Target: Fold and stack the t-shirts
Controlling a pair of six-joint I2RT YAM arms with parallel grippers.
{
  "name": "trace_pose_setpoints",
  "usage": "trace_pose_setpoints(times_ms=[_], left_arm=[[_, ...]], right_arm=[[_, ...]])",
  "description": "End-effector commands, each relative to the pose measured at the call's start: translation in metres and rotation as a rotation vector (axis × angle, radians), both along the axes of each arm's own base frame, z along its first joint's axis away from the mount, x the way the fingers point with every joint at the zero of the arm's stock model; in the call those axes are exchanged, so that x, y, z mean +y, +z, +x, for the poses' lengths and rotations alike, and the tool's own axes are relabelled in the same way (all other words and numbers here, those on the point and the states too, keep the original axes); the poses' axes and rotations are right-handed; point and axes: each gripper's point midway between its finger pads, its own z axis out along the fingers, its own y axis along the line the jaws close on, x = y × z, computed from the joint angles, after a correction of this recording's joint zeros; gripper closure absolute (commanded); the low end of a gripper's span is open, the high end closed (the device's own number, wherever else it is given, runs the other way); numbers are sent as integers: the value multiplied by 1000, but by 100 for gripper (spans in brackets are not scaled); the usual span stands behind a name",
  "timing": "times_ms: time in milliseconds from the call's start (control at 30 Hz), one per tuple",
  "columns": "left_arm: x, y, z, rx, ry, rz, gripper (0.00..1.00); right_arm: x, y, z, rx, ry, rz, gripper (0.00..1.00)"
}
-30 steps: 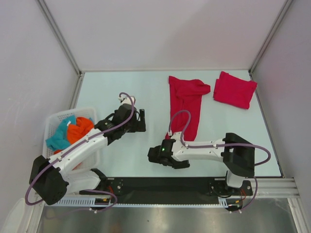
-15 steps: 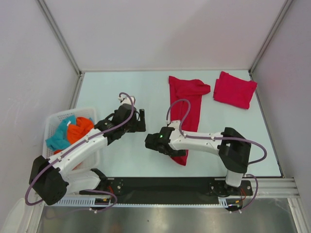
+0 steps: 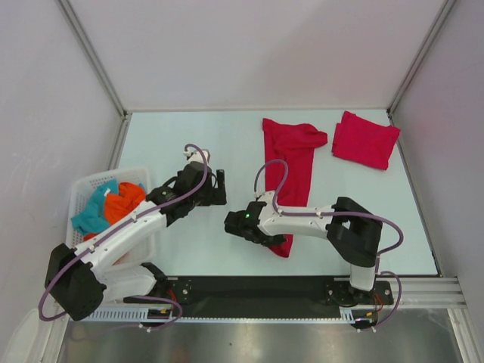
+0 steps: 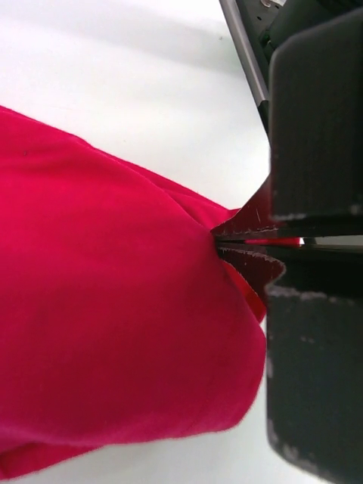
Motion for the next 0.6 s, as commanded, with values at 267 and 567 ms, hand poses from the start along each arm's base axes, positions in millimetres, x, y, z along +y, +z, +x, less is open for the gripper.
trace_pose_setpoints(times_ms=[267,567], left_arm=[[0,6,5,-22,-6,3,5],[-1,4,4,-18,-8,1,5]], right_arm=[[-24,41,-23,-100,-38,4,100],[-40,61,-50,-132,-84,-2,100]])
